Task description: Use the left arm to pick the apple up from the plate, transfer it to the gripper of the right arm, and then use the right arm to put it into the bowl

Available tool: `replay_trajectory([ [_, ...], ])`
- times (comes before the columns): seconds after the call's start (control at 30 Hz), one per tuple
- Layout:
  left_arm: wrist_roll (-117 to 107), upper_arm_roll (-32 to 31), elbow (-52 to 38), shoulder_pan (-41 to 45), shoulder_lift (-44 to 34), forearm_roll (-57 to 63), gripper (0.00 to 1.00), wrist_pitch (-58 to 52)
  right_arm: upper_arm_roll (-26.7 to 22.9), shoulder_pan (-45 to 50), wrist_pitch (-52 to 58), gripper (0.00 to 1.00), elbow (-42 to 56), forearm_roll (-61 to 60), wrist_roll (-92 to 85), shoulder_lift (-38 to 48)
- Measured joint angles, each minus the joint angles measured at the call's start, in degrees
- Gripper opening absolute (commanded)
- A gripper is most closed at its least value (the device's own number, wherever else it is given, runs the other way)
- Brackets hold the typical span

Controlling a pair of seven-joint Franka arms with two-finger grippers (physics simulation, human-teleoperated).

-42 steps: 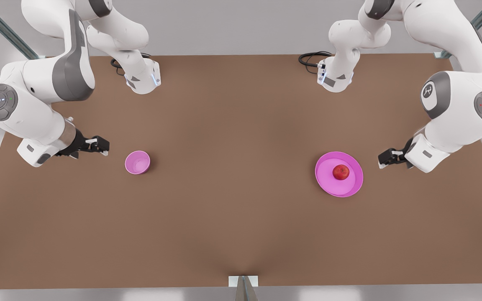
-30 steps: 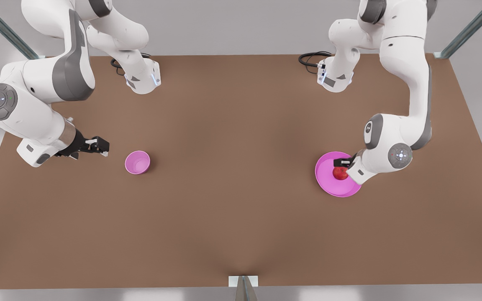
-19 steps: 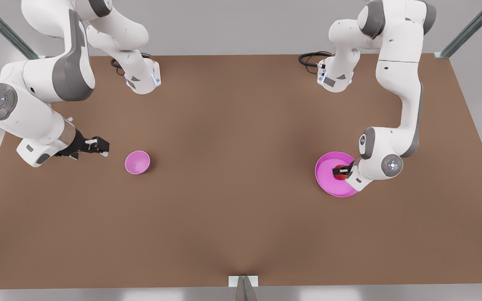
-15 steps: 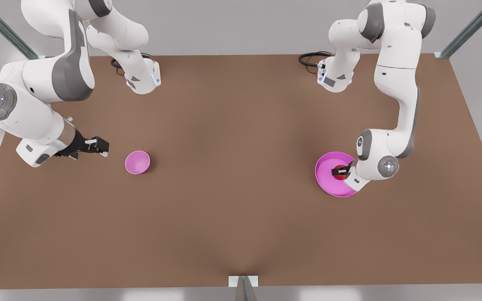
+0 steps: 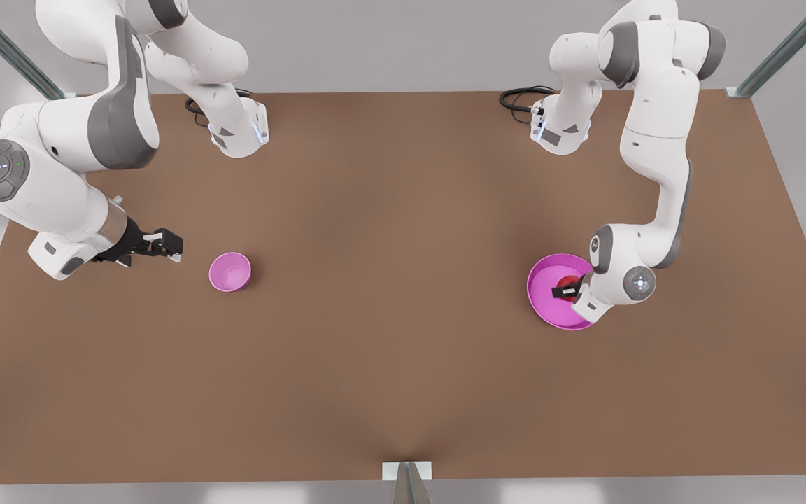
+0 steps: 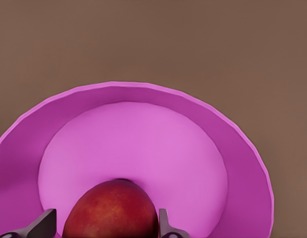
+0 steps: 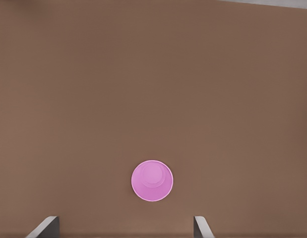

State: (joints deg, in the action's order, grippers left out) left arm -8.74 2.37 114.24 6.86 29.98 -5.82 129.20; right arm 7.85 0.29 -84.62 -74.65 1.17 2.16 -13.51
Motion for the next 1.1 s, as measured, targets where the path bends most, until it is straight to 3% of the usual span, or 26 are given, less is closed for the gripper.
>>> replay_trajectory([
  [0.37,0.0,-0.1,1.7,0.2,-0.5,-0.2,1.00,0.9,0.0,0.2,0.3,1.00,-0.2,-0.1,-0.1,0.0],
  [0.7,-0.4,-0.1,1.8,0.4,-0.5,0.3,0.78,1.1,-0.1,-0.3,0.4,1.00,-0.2,-0.1,-0.2,0.0],
  [0.97,-1.1,-0.1,1.7,0.5,-0.6,0.5,0.65,1.2,-0.1,-0.4,0.4,1.00,-0.2,-0.1,-0.7,0.0],
  [1.1,-1.4,-0.1,0.8,0.5,-1.9,0.7,0.64,0.6,0.0,-0.2,0.4,1.00,-0.2,-0.1,-0.8,0.0],
])
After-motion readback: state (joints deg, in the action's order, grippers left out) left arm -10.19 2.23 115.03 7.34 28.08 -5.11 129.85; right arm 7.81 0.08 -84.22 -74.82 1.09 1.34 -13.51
